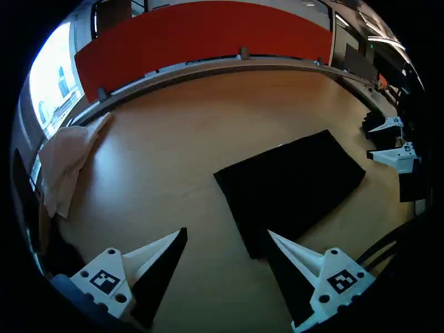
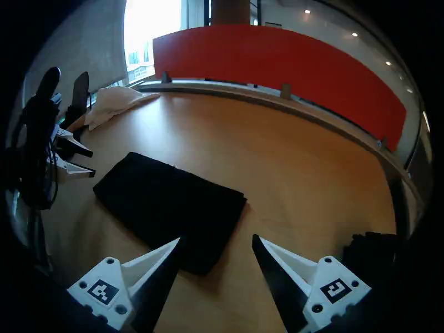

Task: Fold towel

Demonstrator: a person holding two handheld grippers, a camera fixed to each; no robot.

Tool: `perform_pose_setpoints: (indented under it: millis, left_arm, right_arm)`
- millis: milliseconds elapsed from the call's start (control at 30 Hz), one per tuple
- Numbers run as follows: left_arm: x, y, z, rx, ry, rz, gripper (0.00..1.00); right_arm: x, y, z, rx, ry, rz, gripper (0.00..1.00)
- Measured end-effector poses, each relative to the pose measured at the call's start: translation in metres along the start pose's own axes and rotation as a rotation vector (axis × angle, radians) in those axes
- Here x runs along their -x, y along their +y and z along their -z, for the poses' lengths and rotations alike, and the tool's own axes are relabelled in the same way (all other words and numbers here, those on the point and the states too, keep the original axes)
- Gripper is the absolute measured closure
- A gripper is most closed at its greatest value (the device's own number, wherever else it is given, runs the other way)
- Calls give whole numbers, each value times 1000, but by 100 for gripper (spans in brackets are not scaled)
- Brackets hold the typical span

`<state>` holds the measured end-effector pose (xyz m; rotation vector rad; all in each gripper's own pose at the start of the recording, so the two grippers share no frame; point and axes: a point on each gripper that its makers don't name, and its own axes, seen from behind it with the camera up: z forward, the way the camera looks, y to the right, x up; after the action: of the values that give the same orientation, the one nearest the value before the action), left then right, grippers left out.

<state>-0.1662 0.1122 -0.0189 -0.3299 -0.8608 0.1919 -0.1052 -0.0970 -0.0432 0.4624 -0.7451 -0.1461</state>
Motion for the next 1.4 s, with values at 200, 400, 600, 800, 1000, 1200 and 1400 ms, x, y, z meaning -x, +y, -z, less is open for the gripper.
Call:
perform_pose_setpoints:
  millis: [200,400,600,800,1000,1200,1400]
  left_arm:
    - [7,0,9,-14,7,23,4]
    - [15,-1,19,-30,12,58,4]
    - [25,-3,33,-51,26,86,4]
    - [30,-4,42,-64,49,130,4]
    - [37,-4,49,-71,66,168,4]
    - [45,-4,55,-77,78,188,4]
    - [54,-4,61,-87,91,198,4]
  right_arm:
    - [0,-3,0,-18,4,20,9]
    - [3,-6,-1,-42,3,45,10]
    - [6,-10,-3,-65,-2,70,10]
    - [9,-12,-5,-78,-6,91,10]
    - [16,-14,-5,-88,-15,109,10]
    - [24,-15,-7,-97,-26,121,10]
    - [33,-13,-10,-100,-42,130,13]
